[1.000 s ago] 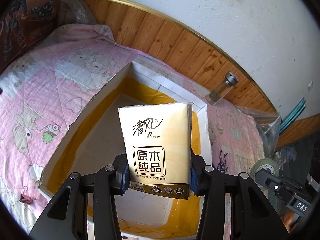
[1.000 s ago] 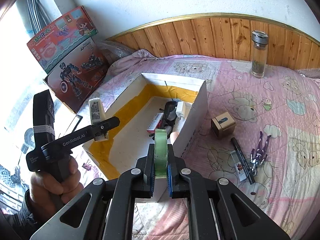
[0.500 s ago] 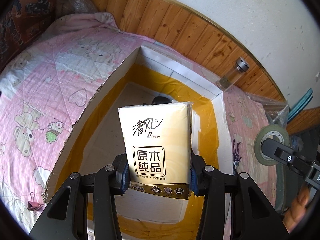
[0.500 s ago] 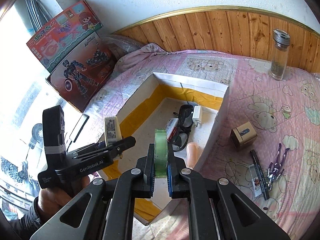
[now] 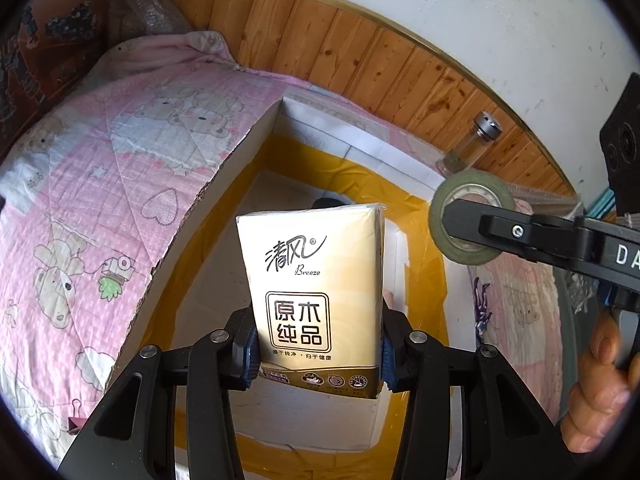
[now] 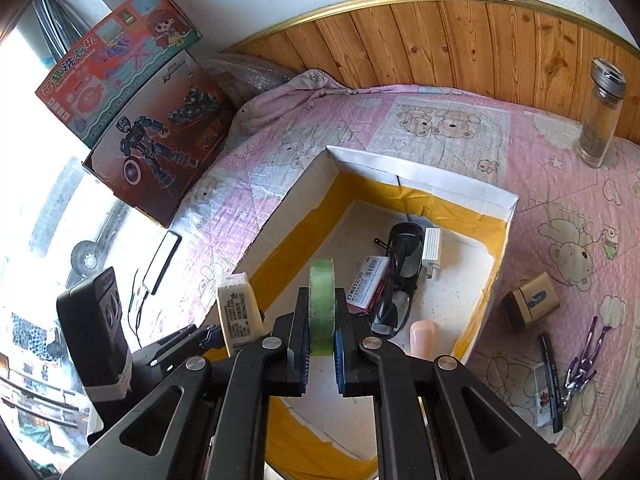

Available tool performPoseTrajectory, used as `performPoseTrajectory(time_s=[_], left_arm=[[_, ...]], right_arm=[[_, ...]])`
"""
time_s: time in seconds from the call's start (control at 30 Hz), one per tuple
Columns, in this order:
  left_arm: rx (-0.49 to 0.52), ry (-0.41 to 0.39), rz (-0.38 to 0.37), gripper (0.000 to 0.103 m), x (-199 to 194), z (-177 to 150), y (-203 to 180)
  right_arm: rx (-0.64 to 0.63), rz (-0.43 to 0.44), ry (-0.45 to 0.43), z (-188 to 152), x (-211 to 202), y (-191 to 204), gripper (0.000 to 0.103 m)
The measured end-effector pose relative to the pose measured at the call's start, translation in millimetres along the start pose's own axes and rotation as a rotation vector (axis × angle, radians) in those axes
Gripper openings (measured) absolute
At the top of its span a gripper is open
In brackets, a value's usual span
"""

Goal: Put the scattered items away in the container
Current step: 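Lift the tissue pack with the left gripper while the right gripper carries the tape roll toward the white box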

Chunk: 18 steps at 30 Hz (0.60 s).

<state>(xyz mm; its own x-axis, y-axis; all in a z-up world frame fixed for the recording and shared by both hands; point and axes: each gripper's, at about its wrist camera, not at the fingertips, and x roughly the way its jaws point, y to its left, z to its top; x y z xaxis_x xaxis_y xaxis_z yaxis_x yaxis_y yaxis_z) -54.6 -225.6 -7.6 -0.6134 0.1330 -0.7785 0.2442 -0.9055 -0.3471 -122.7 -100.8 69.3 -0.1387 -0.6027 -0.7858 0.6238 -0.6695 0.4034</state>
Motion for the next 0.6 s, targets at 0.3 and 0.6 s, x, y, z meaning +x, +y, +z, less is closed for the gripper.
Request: performPoseTrajectory(time_s=[0.3, 0.6], left_arm=[[-0.004, -0.014, -0.004, 0.047, -3, 1, 4], [0.001, 0.016, -0.013, 0.047, 3, 1, 8]], right_arm=[[-0.019, -0.028, 0.048, 20, 34, 13, 0.011], [-0.021, -0.052, 0.089, 34, 61, 18, 0.011]])
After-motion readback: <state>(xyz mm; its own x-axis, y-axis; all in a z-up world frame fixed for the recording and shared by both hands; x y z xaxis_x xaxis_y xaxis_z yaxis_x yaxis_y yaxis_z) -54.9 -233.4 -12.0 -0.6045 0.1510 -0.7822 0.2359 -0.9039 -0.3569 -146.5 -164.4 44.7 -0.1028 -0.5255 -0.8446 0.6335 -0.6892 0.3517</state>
